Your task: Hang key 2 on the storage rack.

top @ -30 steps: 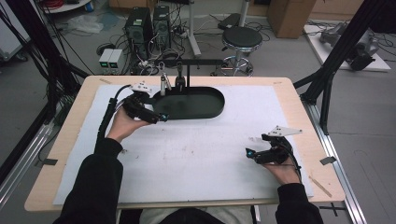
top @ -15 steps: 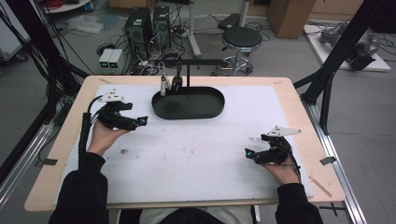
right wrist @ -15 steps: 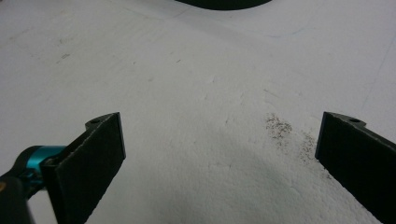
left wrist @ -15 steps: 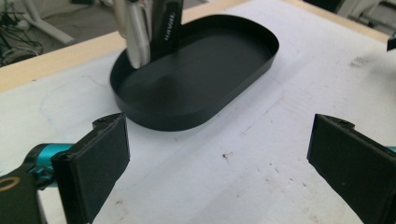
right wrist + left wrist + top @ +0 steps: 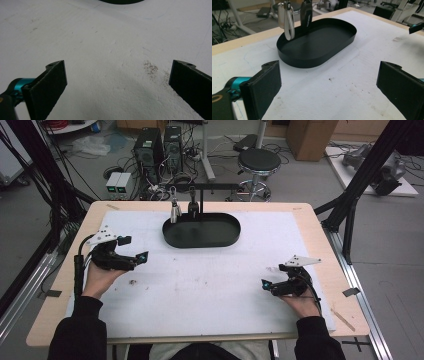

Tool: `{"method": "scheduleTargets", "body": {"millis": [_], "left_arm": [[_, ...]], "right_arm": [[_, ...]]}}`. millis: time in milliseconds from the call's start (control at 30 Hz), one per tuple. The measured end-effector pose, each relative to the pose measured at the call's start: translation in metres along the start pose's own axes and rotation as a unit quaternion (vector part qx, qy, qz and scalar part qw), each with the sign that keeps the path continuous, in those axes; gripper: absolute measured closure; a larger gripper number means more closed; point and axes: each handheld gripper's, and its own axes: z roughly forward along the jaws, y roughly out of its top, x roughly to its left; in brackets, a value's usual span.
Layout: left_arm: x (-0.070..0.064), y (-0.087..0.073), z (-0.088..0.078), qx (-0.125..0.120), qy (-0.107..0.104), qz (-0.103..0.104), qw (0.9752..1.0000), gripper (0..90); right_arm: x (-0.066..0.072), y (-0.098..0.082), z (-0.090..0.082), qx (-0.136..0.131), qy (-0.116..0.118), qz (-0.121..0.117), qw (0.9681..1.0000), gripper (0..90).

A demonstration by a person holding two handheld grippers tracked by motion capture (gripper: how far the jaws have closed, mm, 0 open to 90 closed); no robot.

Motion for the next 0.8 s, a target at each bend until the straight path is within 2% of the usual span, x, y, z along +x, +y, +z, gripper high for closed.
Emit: {"method": "scheduleTargets", "body": {"millis": [167, 267, 400, 600, 800], "left_arm": [[0.0, -0.009, -0.012, -0.01, -0.008, -0.007, 0.9999, 6.2], [0.0, -0.017, -0.019, -0.01, -0.001, -0.012, 0.9999, 6.2], [0.001, -0.029, -0.029, -0.021, 0.012, -0.016, 0.9996, 6.2], [0.002, -0.045, -0.043, -0.049, 0.019, -0.021, 0.9984, 6.2], [0.0, -0.059, -0.052, -0.068, 0.03, -0.028, 0.9969, 6.2]], "right_arm": [[0.0, 0.0, 0.0, 0.0, -0.001, -0.001, 1.0, 0.8], [0.0, 0.0, 0.0, 0.001, 0.0, 0.0, 1.0, 0.8], [0.0, 0.0, 0.001, 0.003, 0.0, -0.001, 1.0, 0.8], [0.0, -0.001, 0.002, 0.005, 0.0, -0.002, 1.0, 0.8], [0.002, -0.001, 0.002, 0.001, -0.002, 0.0, 1.0, 0.8]]}}
